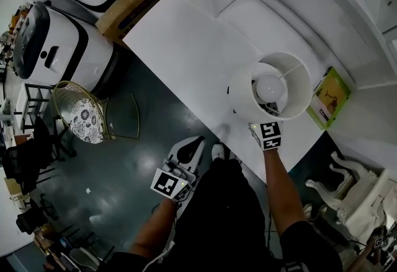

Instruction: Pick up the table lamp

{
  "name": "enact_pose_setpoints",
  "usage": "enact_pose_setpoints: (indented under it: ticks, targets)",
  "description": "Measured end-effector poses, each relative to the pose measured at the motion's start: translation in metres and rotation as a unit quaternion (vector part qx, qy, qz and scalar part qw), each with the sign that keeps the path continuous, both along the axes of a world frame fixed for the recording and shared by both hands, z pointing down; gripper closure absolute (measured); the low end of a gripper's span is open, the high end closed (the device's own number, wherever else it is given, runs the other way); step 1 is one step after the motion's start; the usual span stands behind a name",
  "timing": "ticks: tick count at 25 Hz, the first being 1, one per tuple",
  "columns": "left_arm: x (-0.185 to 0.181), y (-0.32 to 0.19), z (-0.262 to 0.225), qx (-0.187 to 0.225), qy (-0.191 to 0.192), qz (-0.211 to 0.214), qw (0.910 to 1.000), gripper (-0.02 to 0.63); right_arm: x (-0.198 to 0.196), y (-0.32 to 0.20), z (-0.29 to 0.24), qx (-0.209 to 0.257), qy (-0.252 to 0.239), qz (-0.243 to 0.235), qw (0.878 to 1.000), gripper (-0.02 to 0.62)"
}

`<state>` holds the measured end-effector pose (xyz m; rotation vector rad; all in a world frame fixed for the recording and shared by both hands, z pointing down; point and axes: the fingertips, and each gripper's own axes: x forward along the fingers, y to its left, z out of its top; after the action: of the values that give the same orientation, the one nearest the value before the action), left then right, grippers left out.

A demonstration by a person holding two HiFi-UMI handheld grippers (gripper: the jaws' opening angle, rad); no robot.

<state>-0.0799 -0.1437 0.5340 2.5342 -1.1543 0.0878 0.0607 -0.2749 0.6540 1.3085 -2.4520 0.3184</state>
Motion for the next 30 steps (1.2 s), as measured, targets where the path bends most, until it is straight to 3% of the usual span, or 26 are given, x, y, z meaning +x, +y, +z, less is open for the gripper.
enact_pose_setpoints:
  ticks: [23,30]
  targets:
    - [0.002,-0.001,-0.022,0.031,-0.024,0.000,0.9992,0.588,0.018,0.030,-0.086,0.012,-0.005,-0.009,1.000,0.446]
    - [0.010,0.003,-0.017,0.044,-0.061,0.020,0.9970,0.588,0.023,0.041,-0.108,0.018,0.000,-0.018,1.000,0.446]
